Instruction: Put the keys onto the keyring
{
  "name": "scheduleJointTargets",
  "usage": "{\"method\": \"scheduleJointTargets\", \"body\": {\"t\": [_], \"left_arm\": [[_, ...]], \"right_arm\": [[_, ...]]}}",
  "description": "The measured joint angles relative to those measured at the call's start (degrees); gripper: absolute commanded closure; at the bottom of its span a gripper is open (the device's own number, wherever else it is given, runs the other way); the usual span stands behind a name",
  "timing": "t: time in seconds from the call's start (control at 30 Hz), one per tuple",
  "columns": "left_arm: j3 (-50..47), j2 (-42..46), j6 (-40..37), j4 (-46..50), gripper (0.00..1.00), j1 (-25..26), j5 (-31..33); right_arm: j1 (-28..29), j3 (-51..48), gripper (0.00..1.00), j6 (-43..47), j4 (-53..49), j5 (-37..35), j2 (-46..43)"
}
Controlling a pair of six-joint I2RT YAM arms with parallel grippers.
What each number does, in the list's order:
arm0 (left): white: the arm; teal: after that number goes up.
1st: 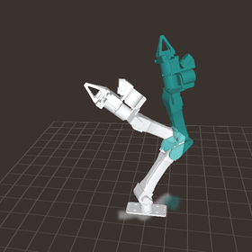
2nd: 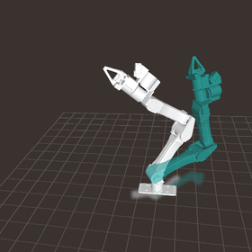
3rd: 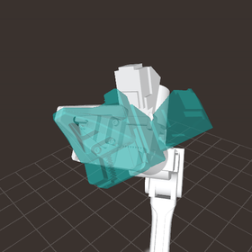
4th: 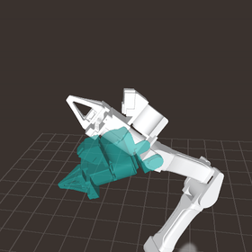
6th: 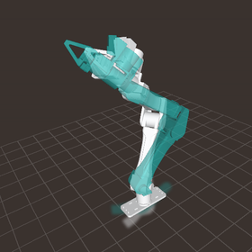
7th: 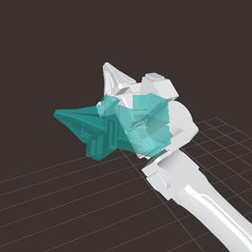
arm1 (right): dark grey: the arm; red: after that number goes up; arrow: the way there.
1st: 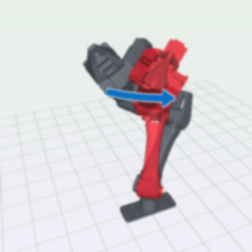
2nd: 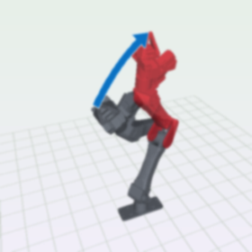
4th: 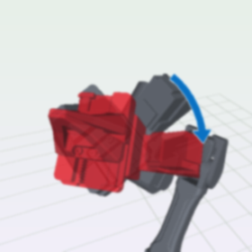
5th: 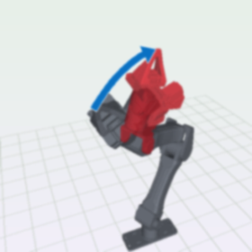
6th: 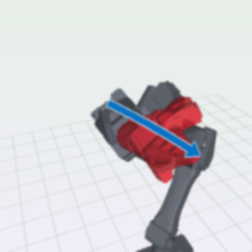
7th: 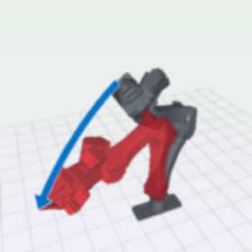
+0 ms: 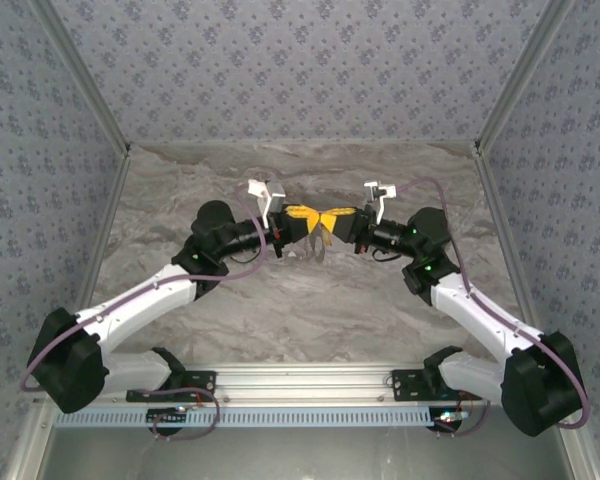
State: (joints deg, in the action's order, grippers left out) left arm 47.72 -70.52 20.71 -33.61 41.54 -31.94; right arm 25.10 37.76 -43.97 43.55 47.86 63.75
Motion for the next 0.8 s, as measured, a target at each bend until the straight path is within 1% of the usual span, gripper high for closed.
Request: {"method": "scheduleJointTargets", "body": {"t": [0.03,0.07,0.13,0.23,0.3,0.33,0.47,0.5,0.7,0.8], "left_arm": [[0.2,0.0,0.0,0.3,0.99,0.1,0.1],[0.3,0.0,0.0,0.5,0.93,0.1,0.3],[0.5,0.0,-0.7,1.4,0.72,0.3,1.2],[0.6,1.2,-2.1,4.5,0.46,0.3,4.3],[0.7,2.8,-3.5,7.3,0.34,0.3,7.3],[0.9,3.8,-4.3,9.0,0.29,0.3,8.7],[3.6,6.7,-7.6,15.2,0.19,0.2,13.5],[4.3,7.3,-8.7,16.5,0.17,0.1,14.5],[6.1,8.7,-13.8,22.2,0.16,-0.1,19.3],[7.3,8.5,-15.5,26.3,0.16,-0.4,20.5]], "right_arm": [[-0.3,0.0,1.0,-0.2,0.0,0.1,0.0],[-0.5,0.0,1.0,-0.2,-0.1,0.4,-0.1],[-1.0,0.0,1.0,-0.2,-1.2,1.0,-0.6],[-3.4,0.2,1.0,1.6,-6.9,0.5,-2.4],[-4.6,1.4,1.0,4.9,-13.9,-0.5,-3.5],[-4.9,2.4,1.0,7.3,-18.0,-1.0,-4.0],[-5.0,6.6,1.0,16.1,-32.0,-3.8,-5.1],[-4.9,7.5,1.0,18.0,-34.8,-4.6,-5.2],[-4.9,12.7,1.0,27.3,-48.9,-7.6,-4.3],[-4.6,15.4,1.0,31.2,-54.2,-8.2,-3.2]]}}
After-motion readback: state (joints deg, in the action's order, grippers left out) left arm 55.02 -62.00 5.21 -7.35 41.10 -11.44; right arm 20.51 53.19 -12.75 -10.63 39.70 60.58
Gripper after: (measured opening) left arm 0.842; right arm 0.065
